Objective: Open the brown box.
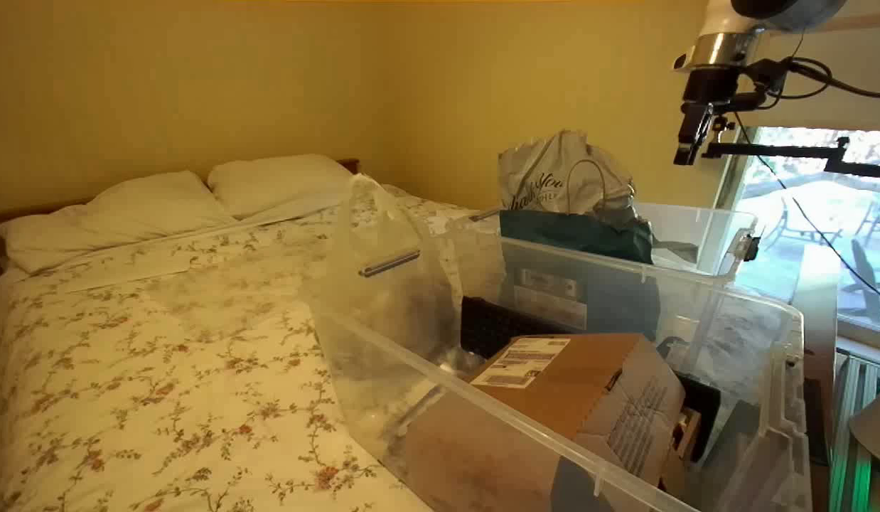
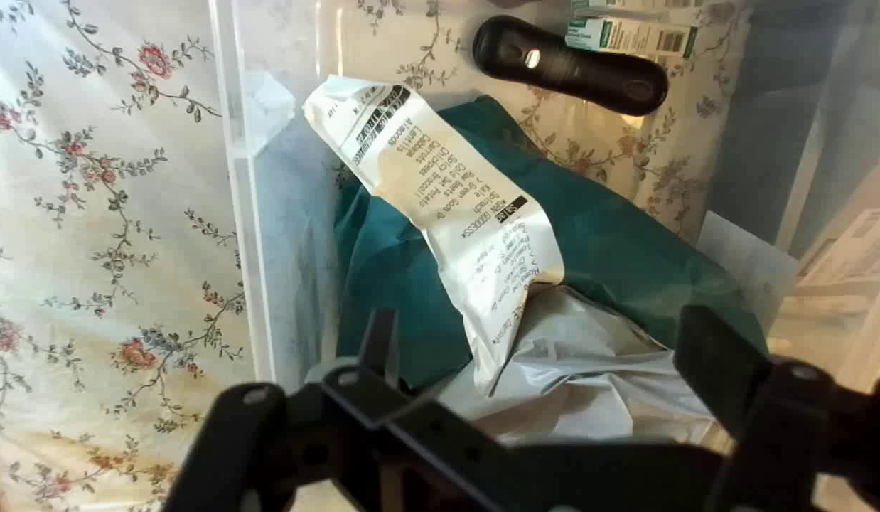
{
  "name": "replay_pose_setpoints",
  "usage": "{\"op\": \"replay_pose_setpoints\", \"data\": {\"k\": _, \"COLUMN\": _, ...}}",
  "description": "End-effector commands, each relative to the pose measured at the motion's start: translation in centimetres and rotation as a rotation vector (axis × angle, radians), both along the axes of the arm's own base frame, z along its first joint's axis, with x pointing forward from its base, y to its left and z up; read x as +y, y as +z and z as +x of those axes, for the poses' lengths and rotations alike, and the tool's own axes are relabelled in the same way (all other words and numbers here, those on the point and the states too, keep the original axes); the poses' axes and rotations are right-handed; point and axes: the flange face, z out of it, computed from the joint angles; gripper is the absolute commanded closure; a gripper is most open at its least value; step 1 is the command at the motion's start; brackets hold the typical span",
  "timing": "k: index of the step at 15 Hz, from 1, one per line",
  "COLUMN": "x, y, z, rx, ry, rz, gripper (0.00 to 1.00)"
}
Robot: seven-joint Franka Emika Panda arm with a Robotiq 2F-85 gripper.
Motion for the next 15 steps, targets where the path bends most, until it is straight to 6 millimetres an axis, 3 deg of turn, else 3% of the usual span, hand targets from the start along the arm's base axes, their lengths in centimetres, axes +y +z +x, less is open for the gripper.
{"op": "replay_pose_setpoints", "data": {"k": 1, "x": 0.0, "y": 0.1, "z": 0.0, "rx": 0.001, "ry": 0.0, "rz": 0.0, "gripper": 0.0}}
{"op": "replay_pose_setpoints", "data": {"k": 3, "x": 0.0, "y": 0.1, "z": 0.0, "rx": 0.001, "ry": 0.0, "rz": 0.0, "gripper": 0.0}}
{"op": "replay_pose_setpoints", "data": {"k": 7, "x": 3.7, "y": 0.1, "z": -0.3, "rx": -0.092, "ry": 0.183, "rz": 0.054, "gripper": 0.0}}
{"op": "replay_pose_setpoints", "data": {"k": 15, "x": 16.1, "y": 2.5, "z": -4.0, "rx": -0.15, "ry": 0.621, "rz": 0.039, "gripper": 0.0}}
